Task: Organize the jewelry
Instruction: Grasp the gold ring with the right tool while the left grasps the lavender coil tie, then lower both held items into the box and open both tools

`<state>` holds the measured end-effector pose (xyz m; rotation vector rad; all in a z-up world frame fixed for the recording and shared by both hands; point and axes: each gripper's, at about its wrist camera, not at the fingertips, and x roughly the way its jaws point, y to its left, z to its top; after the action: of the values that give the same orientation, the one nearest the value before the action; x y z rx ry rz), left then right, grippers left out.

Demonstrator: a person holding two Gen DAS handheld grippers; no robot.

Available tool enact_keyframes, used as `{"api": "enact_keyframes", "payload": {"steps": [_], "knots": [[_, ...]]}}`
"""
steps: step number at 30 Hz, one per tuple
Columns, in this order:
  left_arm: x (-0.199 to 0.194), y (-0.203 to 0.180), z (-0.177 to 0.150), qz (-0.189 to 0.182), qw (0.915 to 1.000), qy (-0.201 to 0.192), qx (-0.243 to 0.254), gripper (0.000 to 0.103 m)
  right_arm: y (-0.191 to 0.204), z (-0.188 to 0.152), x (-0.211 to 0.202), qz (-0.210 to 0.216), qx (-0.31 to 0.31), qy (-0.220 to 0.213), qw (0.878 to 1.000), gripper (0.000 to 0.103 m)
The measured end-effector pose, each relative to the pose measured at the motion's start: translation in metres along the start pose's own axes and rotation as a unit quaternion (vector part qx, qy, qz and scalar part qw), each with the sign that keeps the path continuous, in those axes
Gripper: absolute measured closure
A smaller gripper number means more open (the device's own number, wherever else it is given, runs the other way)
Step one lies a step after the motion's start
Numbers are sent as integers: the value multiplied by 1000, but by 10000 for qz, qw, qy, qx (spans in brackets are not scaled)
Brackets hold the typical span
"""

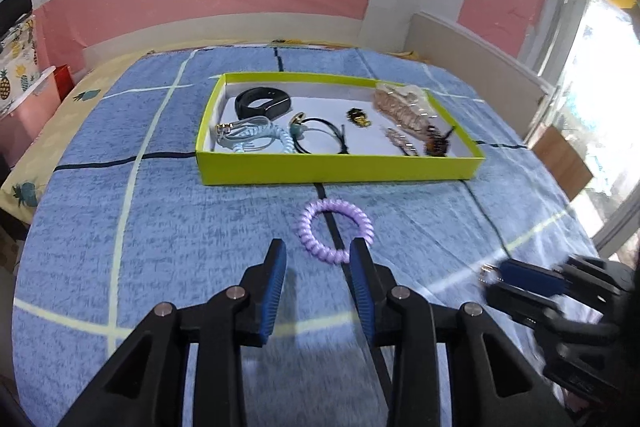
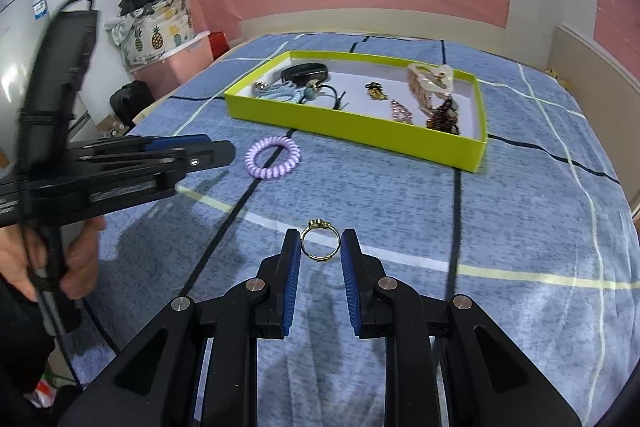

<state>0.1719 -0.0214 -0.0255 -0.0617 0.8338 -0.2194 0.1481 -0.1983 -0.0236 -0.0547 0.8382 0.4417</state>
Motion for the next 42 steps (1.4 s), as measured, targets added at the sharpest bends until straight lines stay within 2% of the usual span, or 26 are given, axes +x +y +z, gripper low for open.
{"api": "enact_keyframes", "payload": {"steps": [4, 8, 13, 17, 23, 33, 42], "knots": [[17, 1, 5, 300, 9994, 164, -20, 69, -6, 0, -1, 34, 48, -29, 10000, 82], [29, -4, 7, 403, 9988, 266, 87, 69, -11, 0, -1, 56, 102, -59, 9999, 82], [36, -13, 7, 626, 9971, 309, 290, 88, -16, -1, -3, 60, 161, -109, 9998, 82], [38, -18, 8, 709, 9962, 295, 409, 93, -19, -1, -5, 43, 209, -143, 9997, 82], [31, -18, 5, 525, 9975, 264, 403, 93, -21, 0, -10, 4, 261, -193, 9995, 82], [-11, -24, 6, 196, 9988, -115, 443, 93, -17, 7, -28, -88, 252, -396, 9989, 82], [-37, -17, 25, 70, 9983, -419, 409, 93, -15, 31, -32, -66, 150, -551, 9983, 82]]}}
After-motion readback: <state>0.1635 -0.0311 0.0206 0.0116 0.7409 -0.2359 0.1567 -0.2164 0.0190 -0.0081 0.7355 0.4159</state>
